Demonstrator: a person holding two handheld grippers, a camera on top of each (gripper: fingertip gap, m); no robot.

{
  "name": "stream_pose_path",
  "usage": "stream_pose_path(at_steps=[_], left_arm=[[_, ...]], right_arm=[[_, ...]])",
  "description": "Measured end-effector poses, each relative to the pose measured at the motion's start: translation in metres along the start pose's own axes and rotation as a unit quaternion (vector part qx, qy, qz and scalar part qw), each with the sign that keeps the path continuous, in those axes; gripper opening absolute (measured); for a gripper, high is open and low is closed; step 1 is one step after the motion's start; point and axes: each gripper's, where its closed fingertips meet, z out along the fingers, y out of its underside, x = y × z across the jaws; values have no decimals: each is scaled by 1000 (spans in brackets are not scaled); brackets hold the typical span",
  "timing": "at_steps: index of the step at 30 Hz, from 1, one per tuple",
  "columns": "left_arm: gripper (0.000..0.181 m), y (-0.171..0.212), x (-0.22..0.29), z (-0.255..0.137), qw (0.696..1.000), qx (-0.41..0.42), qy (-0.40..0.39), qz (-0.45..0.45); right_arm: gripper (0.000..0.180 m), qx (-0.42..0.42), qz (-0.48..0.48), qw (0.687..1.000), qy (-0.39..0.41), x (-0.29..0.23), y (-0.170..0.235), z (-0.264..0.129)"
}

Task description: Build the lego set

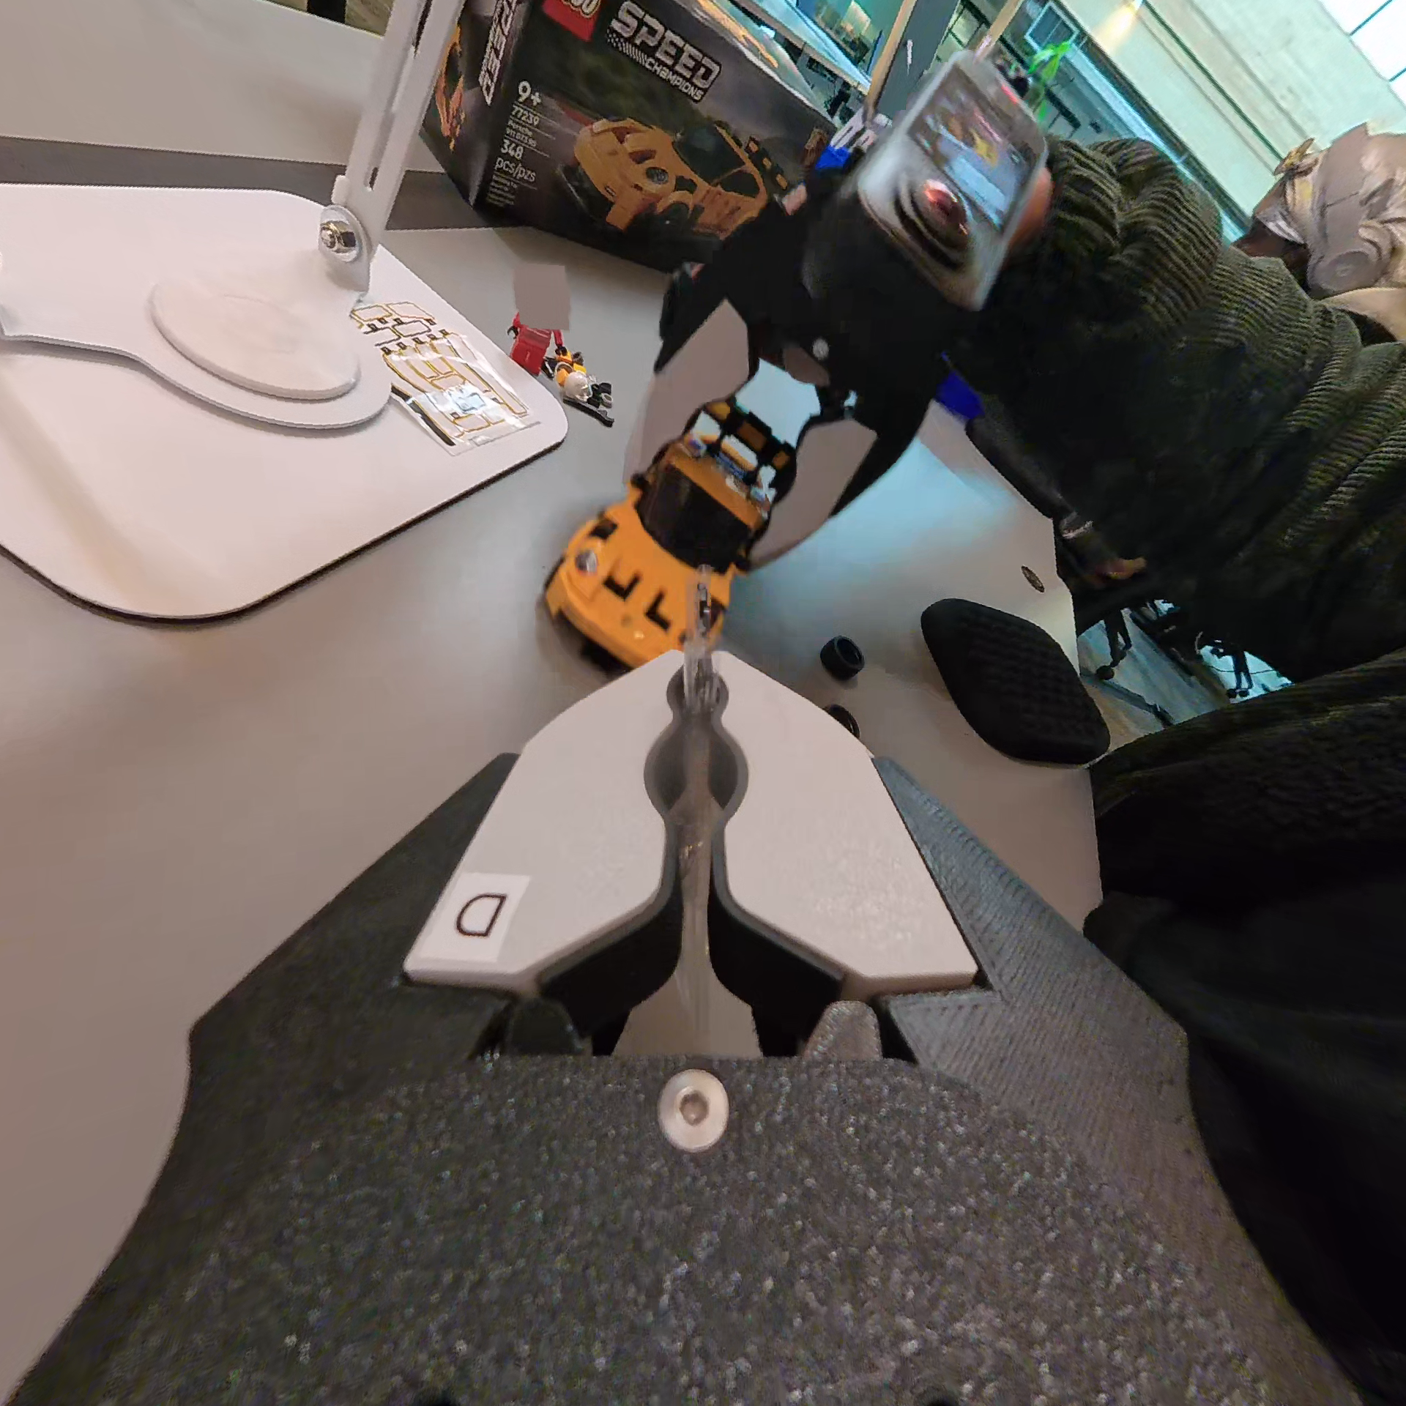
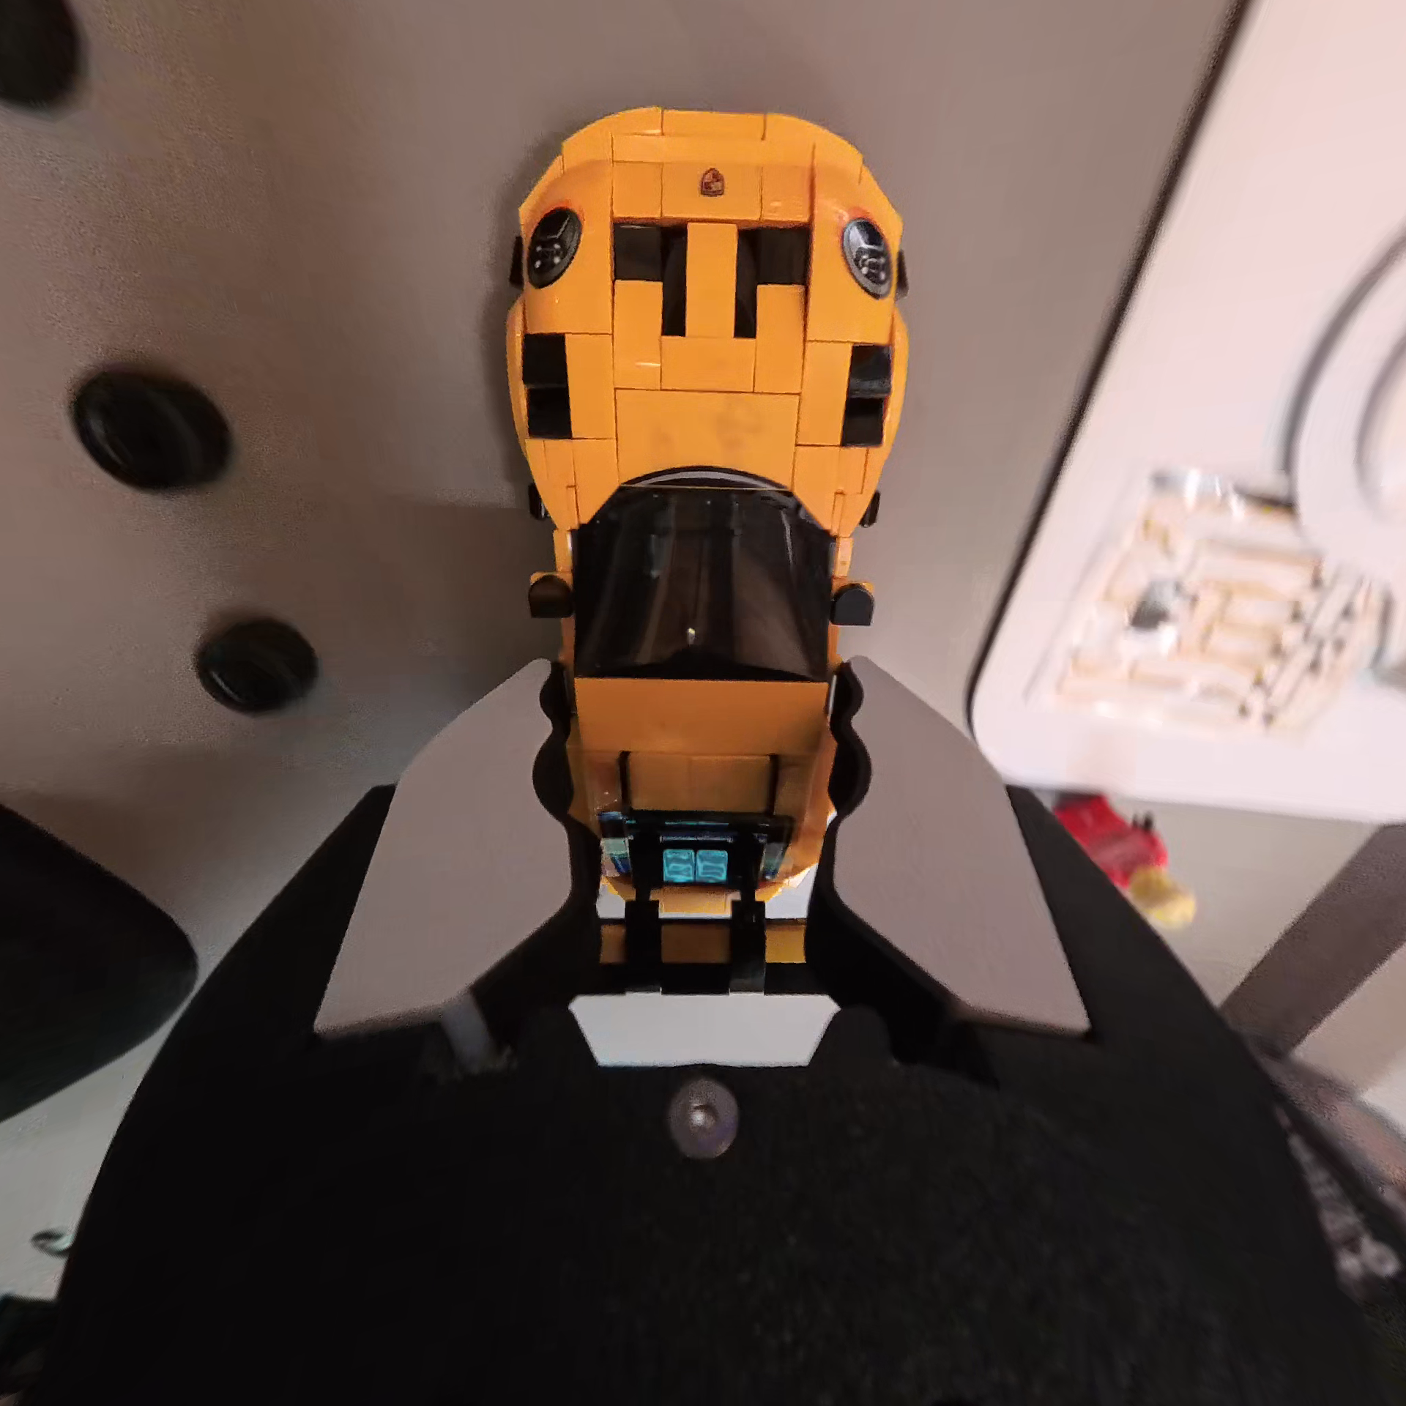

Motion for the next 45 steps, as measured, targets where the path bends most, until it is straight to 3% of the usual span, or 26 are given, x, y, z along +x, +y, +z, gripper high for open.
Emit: stream_pose_path(at_steps=[6,10,12,15,18,22,24,27,31,36,41,45], left_arm=[[0,2,0,3,1000,-6,1,0],[0,4,0,6,1000,-9,-3,-1],[0,5,0,7,1000,-10,-2,-4],[0,5,1,8,1000,-8,5,-9],[0,2,7,10,999,3,30,-33],[0,-4,20,12,990,30,97,-98],[0,-5,23,13,984,40,120,-129],[0,-5,22,17,975,48,131,-171],[0,1,6,22,965,51,115,-228],[0,-1,-12,21,946,81,113,-294],[0,-6,-18,15,928,108,127,-332],[2,-6,-22,14,925,109,125,-341]], right_arm=[[67,-5,86,996,1,21,66,-4],[68,13,85,996,16,23,67,-5],[77,26,81,996,38,25,63,-15],[75,136,83,983,86,24,31,-52],[65,296,60,940,159,11,-25,-85],[52,394,60,896,194,-22,-78,-78],[46,423,38,868,257,-25,-95,-75],[42,391,-74,829,392,-31,-110,-70],[26,313,-215,789,483,-41,-129,-53],[21,243,-300,764,517,-19,-143,-35],[24,252,-347,718,548,-16,-159,-35],[3,283,-336,700,562,-18,-166,-45]])
